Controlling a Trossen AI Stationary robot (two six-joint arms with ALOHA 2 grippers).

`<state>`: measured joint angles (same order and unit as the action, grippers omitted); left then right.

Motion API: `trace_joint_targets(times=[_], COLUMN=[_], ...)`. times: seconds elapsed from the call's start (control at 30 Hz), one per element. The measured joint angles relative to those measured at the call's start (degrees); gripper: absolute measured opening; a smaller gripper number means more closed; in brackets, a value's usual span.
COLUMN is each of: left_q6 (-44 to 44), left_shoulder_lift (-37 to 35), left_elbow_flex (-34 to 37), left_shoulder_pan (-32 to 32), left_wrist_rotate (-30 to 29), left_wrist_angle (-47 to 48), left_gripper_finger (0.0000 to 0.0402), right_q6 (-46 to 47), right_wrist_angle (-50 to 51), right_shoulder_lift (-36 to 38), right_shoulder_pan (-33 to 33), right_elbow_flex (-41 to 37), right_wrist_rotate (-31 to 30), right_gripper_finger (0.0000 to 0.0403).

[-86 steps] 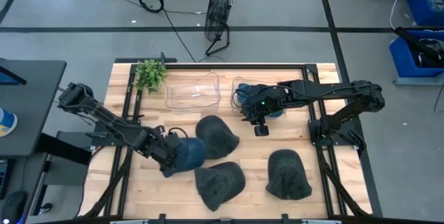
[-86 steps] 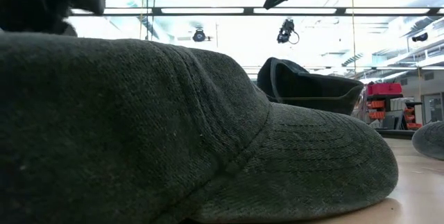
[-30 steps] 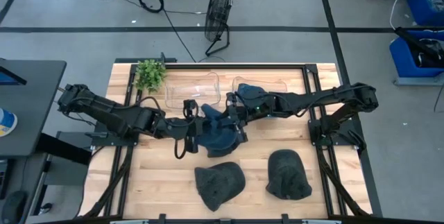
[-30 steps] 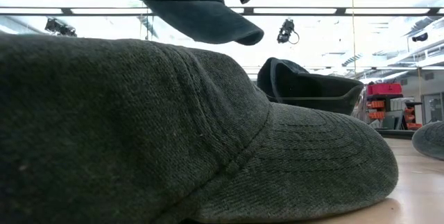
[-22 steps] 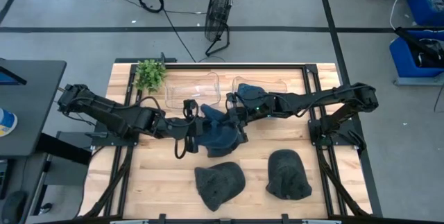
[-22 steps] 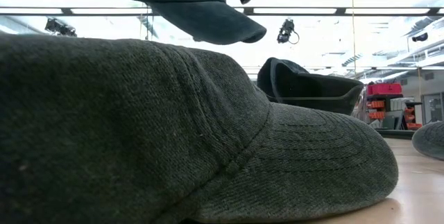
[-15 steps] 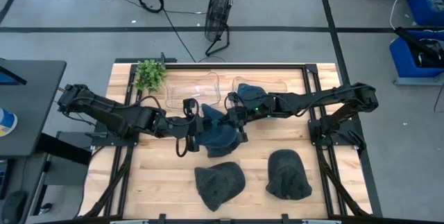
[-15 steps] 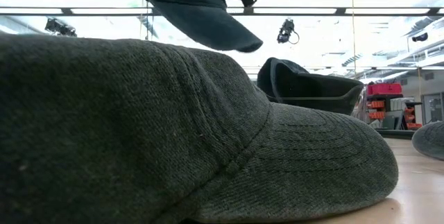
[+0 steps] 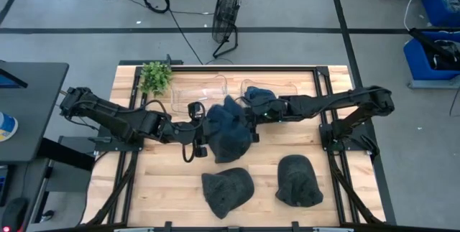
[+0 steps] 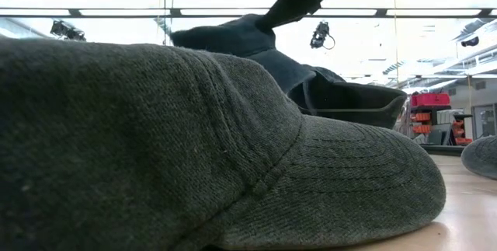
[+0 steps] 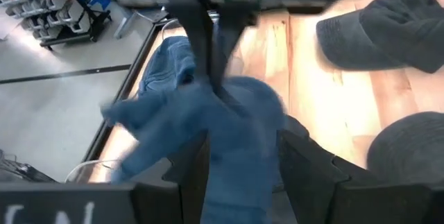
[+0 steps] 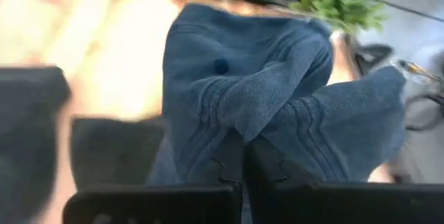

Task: Pick & Place hat
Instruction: Put the blue cap into the right transparent bin

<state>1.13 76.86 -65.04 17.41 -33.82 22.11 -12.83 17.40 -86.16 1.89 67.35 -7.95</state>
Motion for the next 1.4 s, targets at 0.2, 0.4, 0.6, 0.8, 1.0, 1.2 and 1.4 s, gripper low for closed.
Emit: trace_joint_targets(times=[0.2,0.4,0.6,0.8,1.0,1.2,1.4], left_q6=[0.2,0.1,-0.1,-0.1,-0.2,2.0,2.1], left_shoulder_lift=[0.0,0.0,0.0,0.0,0.0,0.0,0.0], left_elbow_flex=[0.0,0.0,0.0,0.0,0.0,0.0,0.0], left_shoulder_pan=[0.0,0.0,0.0,0.0,0.0,0.2,0.2], left_wrist_rotate=[0.0,0.0,0.0,0.0,0.0,0.0,0.0], left_wrist_angle=[0.0,0.0,0.0,0.0,0.0,0.7,0.9], left_gripper_finger=[0.0162,0.0161,0.0161,0.0161,0.0161,0.0161,0.0161], right_q6=[-1.3,-1.4,-3.5,1.1,-0.6,1.6,3.0], right_wrist_angle=[9.6,16.9,25.8,34.0,30.9,32.4,35.8], right_shoulder_lift=[5.3,10.8,14.8,15.9,14.3,12.6,12.5], right_shoulder_pan=[0.0,-0.2,-1.9,-6.9,-11.4,-15.0,-16.4], right_elbow_flex=[4.8,9.9,12.5,10.0,5.4,0.3,-1.5], right_wrist_rotate=[-0.5,-8.3,-10.8,-11.8,-4.4,-3.8,-2.6], right_gripper_finger=[0.0001,0.0000,0.0000,0.0000,0.0000,0.0000,0.0000])
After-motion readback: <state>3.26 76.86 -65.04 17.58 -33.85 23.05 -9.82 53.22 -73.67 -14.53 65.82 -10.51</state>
